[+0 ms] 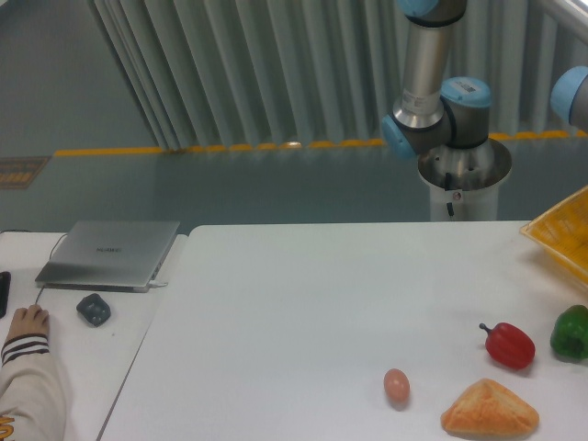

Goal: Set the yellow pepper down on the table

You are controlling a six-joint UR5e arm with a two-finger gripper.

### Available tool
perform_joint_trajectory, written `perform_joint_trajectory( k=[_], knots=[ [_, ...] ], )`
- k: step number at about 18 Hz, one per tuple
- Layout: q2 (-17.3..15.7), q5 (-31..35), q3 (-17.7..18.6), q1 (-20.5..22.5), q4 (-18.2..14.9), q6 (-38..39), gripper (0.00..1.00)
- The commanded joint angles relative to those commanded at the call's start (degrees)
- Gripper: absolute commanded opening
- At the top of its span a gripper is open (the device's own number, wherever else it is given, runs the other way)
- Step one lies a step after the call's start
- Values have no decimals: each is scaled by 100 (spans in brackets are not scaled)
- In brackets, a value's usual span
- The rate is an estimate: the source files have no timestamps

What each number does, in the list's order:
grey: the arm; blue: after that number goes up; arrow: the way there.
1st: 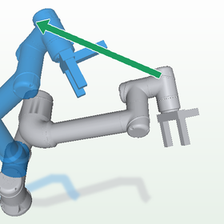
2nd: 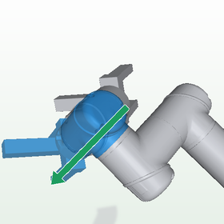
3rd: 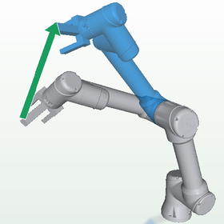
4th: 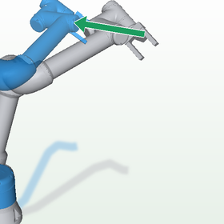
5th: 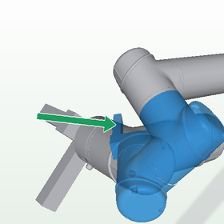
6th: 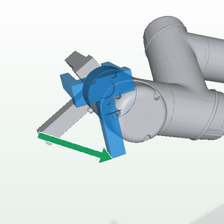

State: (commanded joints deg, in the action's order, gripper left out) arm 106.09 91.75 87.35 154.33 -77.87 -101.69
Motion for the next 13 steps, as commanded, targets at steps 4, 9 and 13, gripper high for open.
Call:
perform_joint_trajectory(
  k=[4, 9, 13],
  knots=[
    [-342, 141, 229, 343, 26, 211, 100],
    [-563, 168, 493, 563, 105, 1237, 100],
    [-747, 150, 677, 668, 96, 2098, 100]
  ],
)
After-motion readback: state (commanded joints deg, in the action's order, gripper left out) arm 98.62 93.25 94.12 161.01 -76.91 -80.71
